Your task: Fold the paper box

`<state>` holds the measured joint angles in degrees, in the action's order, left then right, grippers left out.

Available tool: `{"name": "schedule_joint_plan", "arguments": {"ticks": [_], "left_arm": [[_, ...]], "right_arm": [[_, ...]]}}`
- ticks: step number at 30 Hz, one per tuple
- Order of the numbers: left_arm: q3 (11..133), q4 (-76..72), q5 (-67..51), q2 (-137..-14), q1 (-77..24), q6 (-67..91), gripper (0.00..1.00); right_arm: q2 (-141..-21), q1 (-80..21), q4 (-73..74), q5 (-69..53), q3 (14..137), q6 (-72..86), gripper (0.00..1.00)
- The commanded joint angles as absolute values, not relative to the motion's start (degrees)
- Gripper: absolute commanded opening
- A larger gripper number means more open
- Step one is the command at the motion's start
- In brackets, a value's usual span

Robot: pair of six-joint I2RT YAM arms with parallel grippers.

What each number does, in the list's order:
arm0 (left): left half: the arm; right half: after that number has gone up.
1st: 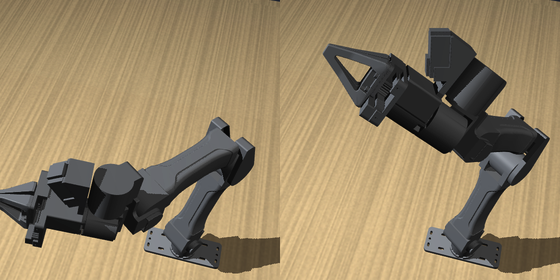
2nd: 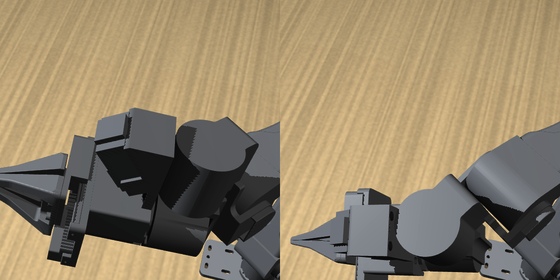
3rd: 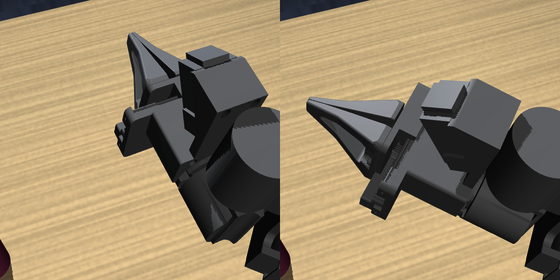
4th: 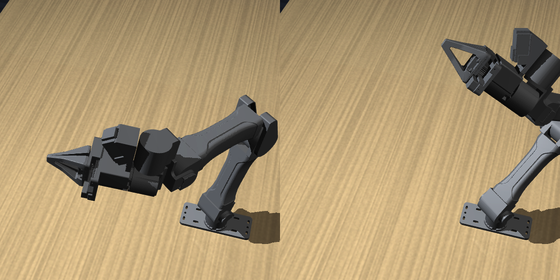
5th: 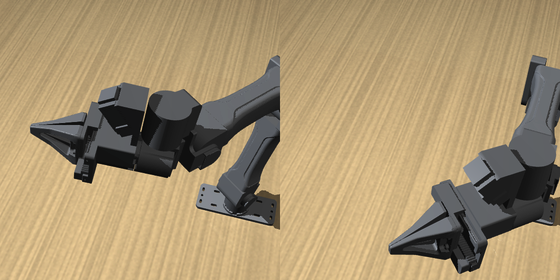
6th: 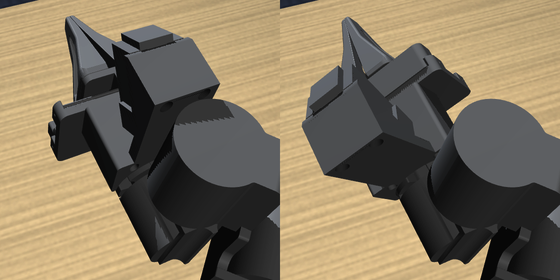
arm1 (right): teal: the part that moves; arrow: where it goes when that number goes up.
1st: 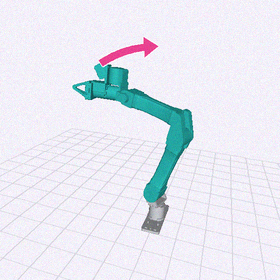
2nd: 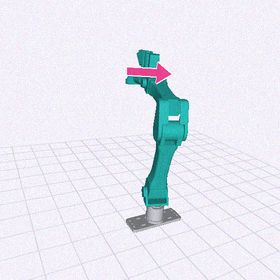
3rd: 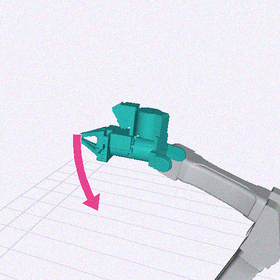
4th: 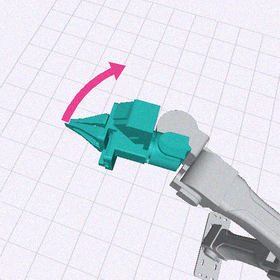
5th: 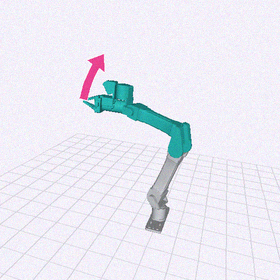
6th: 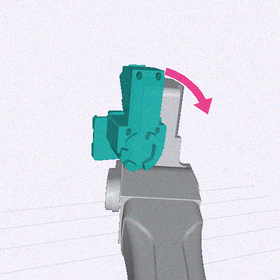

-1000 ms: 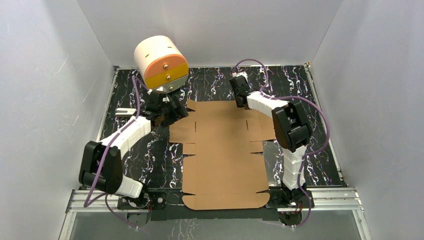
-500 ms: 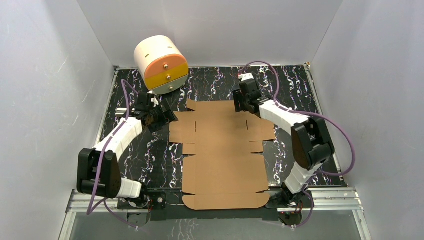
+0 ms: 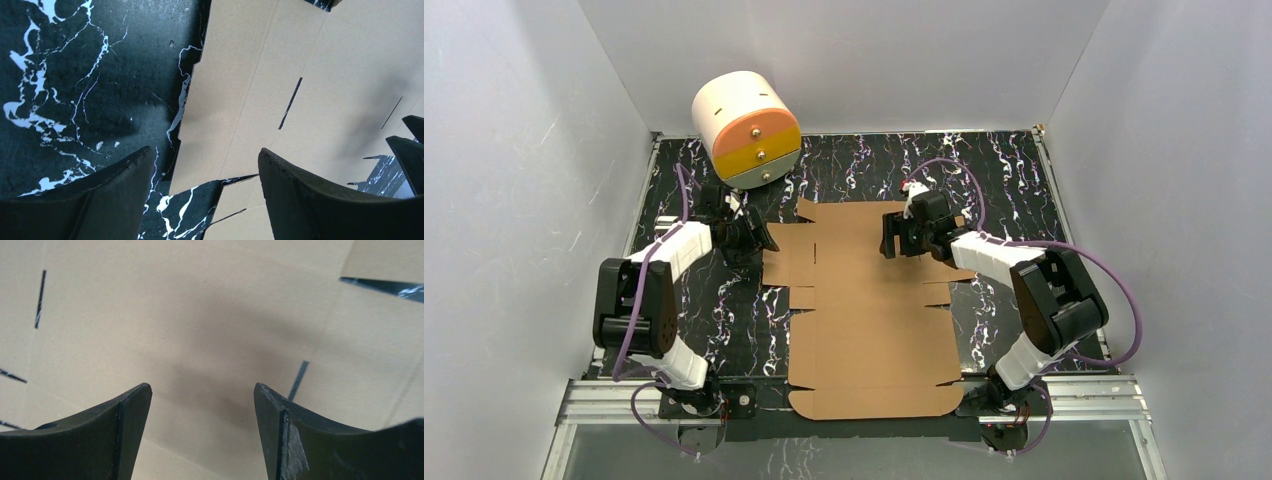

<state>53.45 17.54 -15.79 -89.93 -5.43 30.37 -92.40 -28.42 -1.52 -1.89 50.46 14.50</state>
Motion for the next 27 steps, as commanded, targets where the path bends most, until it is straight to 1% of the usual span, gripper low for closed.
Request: {"name": "schedule_joint_plan", "arguments": {"ticks": [1,6,9,14,21,27], "left_arm": [[55.7,16.7,-20.0,-92.1,-4.6,27.6,0.69],[57.0,16.9,-21.2,-95.8,-4.0,26.6,0.61],[57.5,17.2,-21.9,-97.2,-3.9,26.9,0.52],[57.1,17.2,-22.3,-96.4,-3.9,27.2,0.29],[56.8,17.7,-20.1,-93.1,-4.8,28.1,0.01],[58.6,20.6,-13.4,-90.0,-9.6,27.8,0.00]], "right_arm": [[-91.2,-28.5,-9.9,-8.5,47.9,16.8,0.84],[-91.6,-28.5,-11.3,-8.7,46.1,16.7,0.84],[-91.7,-28.5,-12.7,-8.9,44.7,17.0,0.84],[-92.7,-28.5,-14.3,-9.6,43.8,17.7,0.84],[-94.0,-28.7,-15.6,-8.8,42.8,18.0,0.84],[-95.3,-29.0,-15.9,-7.8,42.7,17.9,0.84]]}}
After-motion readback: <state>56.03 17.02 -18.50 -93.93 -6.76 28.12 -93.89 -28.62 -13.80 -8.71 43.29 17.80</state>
